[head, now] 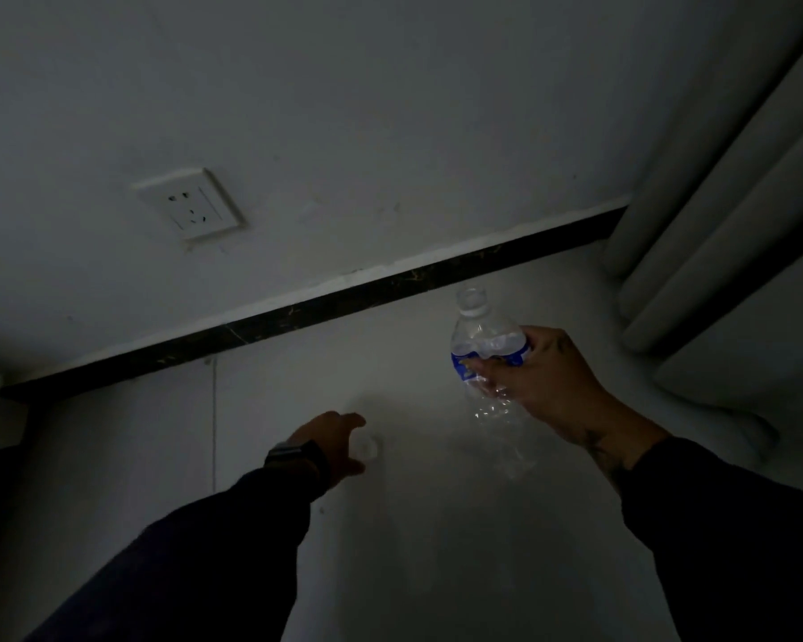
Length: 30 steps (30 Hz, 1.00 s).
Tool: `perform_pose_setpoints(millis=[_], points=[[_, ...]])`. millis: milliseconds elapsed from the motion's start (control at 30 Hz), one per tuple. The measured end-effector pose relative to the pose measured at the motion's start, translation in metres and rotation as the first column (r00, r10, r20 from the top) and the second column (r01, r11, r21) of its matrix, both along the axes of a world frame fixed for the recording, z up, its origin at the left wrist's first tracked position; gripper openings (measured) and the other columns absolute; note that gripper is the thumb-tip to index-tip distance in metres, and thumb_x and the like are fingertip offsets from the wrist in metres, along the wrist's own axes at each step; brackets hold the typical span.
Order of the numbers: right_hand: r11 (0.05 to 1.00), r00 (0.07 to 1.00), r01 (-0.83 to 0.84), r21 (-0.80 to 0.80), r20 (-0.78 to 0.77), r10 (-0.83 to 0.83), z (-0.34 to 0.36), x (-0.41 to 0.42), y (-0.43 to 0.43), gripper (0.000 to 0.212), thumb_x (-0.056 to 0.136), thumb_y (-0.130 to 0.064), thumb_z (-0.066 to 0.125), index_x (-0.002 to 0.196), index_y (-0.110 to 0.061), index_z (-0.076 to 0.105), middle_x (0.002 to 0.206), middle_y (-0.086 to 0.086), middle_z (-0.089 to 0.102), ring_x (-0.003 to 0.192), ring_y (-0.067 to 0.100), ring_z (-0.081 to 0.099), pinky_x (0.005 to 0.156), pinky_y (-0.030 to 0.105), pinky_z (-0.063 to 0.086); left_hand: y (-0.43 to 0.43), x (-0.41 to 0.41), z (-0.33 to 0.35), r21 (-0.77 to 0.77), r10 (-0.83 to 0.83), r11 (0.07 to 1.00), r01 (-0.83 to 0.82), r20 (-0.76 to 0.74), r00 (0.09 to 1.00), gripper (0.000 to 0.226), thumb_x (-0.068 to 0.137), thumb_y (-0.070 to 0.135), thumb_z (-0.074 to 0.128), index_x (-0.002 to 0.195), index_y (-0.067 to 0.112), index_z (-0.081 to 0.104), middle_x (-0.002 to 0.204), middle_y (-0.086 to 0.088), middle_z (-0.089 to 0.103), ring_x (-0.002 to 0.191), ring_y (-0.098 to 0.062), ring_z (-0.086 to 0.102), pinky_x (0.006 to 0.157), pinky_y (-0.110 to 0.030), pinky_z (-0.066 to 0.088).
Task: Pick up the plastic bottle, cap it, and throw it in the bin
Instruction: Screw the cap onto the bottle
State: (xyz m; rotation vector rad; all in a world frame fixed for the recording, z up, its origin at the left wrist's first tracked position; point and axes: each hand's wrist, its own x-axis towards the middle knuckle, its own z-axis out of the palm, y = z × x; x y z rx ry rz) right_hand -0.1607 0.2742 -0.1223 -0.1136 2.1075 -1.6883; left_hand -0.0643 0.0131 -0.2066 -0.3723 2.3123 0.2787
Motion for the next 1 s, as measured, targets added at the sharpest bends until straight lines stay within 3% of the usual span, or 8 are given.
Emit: perform_pose_setpoints(millis=[167,333,467,567,633,833,933,1000], points=[[0.998,0.999,-0.028,0.060,-0.012,0.029,-0.012,-0.002,0.009,0.033,0.075,-0.008,0.082,0.105,-0.011,0.070,0.084,0.003,0.073,0.056,-0.003,0.068,0.050,0.011,0.051,0.019,0.004,-0.042,0.021,0.009,1.000,-0.008,-0.028,1.000,0.081,0.083,0.042,0.070,0.150,0.030,0.028,0.148,-0.012,0.036,0.129,-0.032,0.048,0.106,-0.036,0.041],[0.996,0.999,-0.034,0.083,-0.033,0.037,-0.016,-0.003,0.015,0.028,0.073,-0.008,0.083,0.089,-0.027,0.068,0.080,-0.004,0.073,0.060,0.003,0.071,0.054,0.017,0.058,0.030,0.000,-0.059,-0.007,0.026,1.000,-0.027,-0.102,0.994,0.066,0.082,0.036,0.070,0.141,0.025,0.041,0.138,-0.013,0.040,0.114,-0.035,0.058,0.097,-0.038,0.048],[0.996,0.998,-0.026,0.083,-0.051,0.030,-0.013,-0.006,0.015,0.028,0.073,-0.009,0.084,0.092,-0.023,0.068,0.082,0.000,0.073,0.063,0.007,0.069,0.055,0.020,0.059,0.030,0.000,-0.064,-0.025,0.006,1.000,-0.009,-0.127,0.992,0.040,0.092,0.030,0.055,0.130,0.019,0.049,0.131,-0.012,0.049,0.112,-0.033,0.058,0.094,-0.037,0.048],[0.996,0.998,-0.037,0.080,-0.052,0.042,-0.007,-0.006,0.012,0.027,0.074,-0.010,0.083,0.095,-0.021,0.069,0.085,0.000,0.074,0.066,0.004,0.071,0.058,0.021,0.061,0.030,0.001,-0.061,-0.022,0.013,1.000,-0.016,-0.142,0.990,0.039,0.094,0.028,0.050,0.132,0.018,0.050,0.132,-0.012,0.049,0.115,-0.031,0.056,0.096,-0.034,0.045],[0.995,0.997,-0.049,0.090,-0.060,0.055,-0.001,-0.007,0.006,0.031,0.074,-0.013,0.084,0.102,-0.012,0.072,0.091,0.006,0.076,0.076,0.014,0.074,0.066,0.030,0.064,0.030,-0.003,-0.049,0.009,0.037,0.999,-0.036,-0.189,0.981,0.042,0.094,0.025,0.052,0.135,0.018,0.049,0.136,-0.011,0.047,0.119,-0.030,0.055,0.099,-0.031,0.042],[0.998,0.988,-0.036,0.053,-0.149,0.044,0.069,-0.015,-0.020,0.026,0.071,-0.018,0.086,0.093,-0.015,0.074,0.085,0.005,0.077,0.074,0.017,0.075,0.068,0.034,0.064,0.022,-0.045,0.075,0.229,0.198,0.970,-0.084,-0.541,0.817,0.039,0.085,0.024,0.067,0.123,0.019,0.063,0.119,-0.007,0.063,0.107,-0.025,0.062,0.096,-0.029,0.044],[0.999,0.976,-0.026,0.048,-0.217,0.035,0.131,-0.016,-0.027,0.031,0.071,-0.017,0.086,0.098,-0.008,0.075,0.087,0.012,0.078,0.079,0.029,0.075,0.072,0.047,0.062,0.015,-0.053,0.177,0.343,0.331,0.931,-0.122,-0.656,0.678,0.034,0.078,0.023,0.075,0.111,0.021,0.068,0.093,0.004,0.067,0.082,-0.015,0.063,0.079,-0.028,0.051],[0.997,0.957,-0.028,0.065,-0.285,0.046,0.188,-0.017,-0.030,0.027,0.071,-0.015,0.085,0.094,-0.004,0.075,0.083,0.013,0.077,0.073,0.030,0.074,0.070,0.047,0.062,0.009,-0.052,0.255,0.398,0.388,0.909,-0.124,-0.699,0.600,0.031,0.074,0.025,0.079,0.104,0.025,0.071,0.085,0.007,0.070,0.078,-0.013,0.066,0.073,-0.023,0.048]])
